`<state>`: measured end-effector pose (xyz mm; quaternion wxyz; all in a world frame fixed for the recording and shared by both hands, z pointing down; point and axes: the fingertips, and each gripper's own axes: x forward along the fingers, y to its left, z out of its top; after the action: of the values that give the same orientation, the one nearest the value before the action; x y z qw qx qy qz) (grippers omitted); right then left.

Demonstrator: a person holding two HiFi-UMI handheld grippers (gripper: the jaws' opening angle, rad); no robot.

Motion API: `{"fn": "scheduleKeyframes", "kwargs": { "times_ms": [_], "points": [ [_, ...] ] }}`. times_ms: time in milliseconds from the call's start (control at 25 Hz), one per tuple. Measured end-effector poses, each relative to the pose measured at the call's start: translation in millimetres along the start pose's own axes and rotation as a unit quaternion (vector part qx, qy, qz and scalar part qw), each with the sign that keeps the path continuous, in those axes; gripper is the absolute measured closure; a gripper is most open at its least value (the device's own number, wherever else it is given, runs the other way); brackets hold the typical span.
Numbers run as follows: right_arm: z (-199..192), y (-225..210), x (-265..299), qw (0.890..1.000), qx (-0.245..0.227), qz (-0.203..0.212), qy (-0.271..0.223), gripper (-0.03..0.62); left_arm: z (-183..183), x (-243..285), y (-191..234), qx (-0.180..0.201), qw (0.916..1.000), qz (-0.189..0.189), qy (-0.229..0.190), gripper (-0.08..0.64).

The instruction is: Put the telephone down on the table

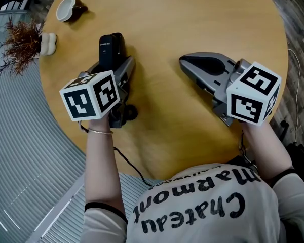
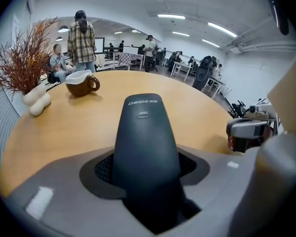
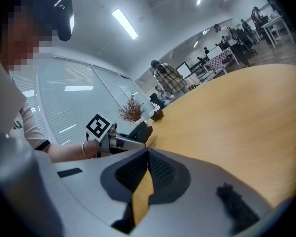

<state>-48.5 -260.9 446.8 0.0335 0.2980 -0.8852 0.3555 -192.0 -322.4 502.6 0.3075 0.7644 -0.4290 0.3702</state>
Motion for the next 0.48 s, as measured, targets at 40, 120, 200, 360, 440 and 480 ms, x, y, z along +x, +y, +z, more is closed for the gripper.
{"fn": "scheduleKeyframes", "kwargs": {
  "times_ms": [40, 120, 200, 360, 440, 480],
  "points": [
    [0.3, 0.6, -0.2, 1.0, 0.0, 0.0, 0.0, 0.577, -0.3, 0.4, -1.1, 0.006, 1.0, 0.001, 0.003, 0.273],
    [0.2, 1.3, -1.1, 1.0, -0.001, 0.001, -0.001, 0.577, -0.8, 1.8, -3.3, 0.015, 0.9999, -0.001, 0.008, 0.273],
    [-1.0, 1.6, -2.5, 1.0, -0.001, 0.001, -0.001, 0.577, -1.4, 4.1, -5.2, 0.019, 0.9997, -0.008, 0.016, 0.273],
    [-3.1, 1.6, -6.2, 1.0, 0.001, 0.0, -0.002, 0.577, -1.5, 8.7, -7.3, 0.014, 0.999, -0.024, 0.034, 0.273],
    [-2.4, 0.6, -8.6, 1.0, 0.002, -0.002, -0.004, 0.577, -1.5, 9.6, -7.9, 0.014, 0.9987, -0.028, 0.04, 0.273],
    [-1.8, -0.4, -10.2, 1.0, 0.003, -0.003, -0.005, 0.577, -1.5, 10.0, -8.2, 0.014, 0.9986, -0.029, 0.042, 0.273]
  ]
}}
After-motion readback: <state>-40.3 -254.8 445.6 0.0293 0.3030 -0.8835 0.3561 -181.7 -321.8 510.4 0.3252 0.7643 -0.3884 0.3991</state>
